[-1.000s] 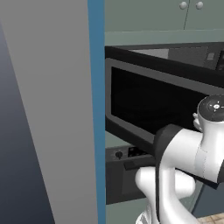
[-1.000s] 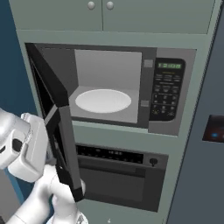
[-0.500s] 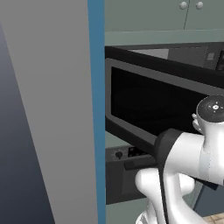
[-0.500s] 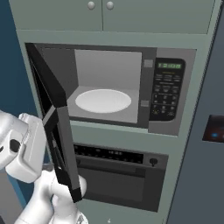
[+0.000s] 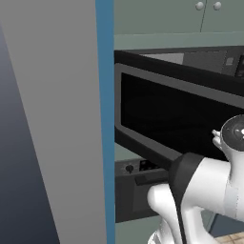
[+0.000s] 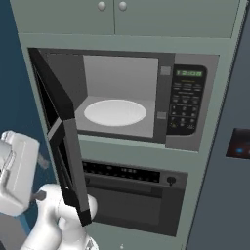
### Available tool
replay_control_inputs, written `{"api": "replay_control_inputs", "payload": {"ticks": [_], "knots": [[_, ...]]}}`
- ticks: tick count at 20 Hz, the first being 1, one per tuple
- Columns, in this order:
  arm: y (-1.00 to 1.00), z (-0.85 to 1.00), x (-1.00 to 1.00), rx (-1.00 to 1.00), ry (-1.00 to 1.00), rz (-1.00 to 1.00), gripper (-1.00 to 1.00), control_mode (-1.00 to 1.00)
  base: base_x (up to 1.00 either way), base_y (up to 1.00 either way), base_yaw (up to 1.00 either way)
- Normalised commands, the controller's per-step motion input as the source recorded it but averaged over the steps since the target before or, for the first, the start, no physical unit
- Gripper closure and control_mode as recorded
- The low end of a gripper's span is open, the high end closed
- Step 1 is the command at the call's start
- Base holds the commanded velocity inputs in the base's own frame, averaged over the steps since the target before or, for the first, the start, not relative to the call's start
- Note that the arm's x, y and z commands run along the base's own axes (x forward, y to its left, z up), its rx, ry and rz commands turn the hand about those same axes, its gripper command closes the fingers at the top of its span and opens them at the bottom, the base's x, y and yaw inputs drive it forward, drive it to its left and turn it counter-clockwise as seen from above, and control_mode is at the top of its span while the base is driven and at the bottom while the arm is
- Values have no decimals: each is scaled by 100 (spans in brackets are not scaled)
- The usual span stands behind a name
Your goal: Place the sponge inside the microwave to prepare for sanitizing.
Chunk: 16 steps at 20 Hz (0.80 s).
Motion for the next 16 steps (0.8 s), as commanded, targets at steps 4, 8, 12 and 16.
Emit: {"api": "replay_control_inputs", "payload": {"ticks": [4, 8, 12, 16], "knots": [[-2, 27, -85, 2, -14, 16, -100, -100, 0, 0, 0], [-13, 21, -68, 28, -11, 31, -100, -100, 0, 0, 0], [-64, 17, -33, 60, -5, 32, -100, -100, 0, 0, 0], [-87, 25, 0, 78, -5, 28, -100, -100, 0, 0, 0]]}}
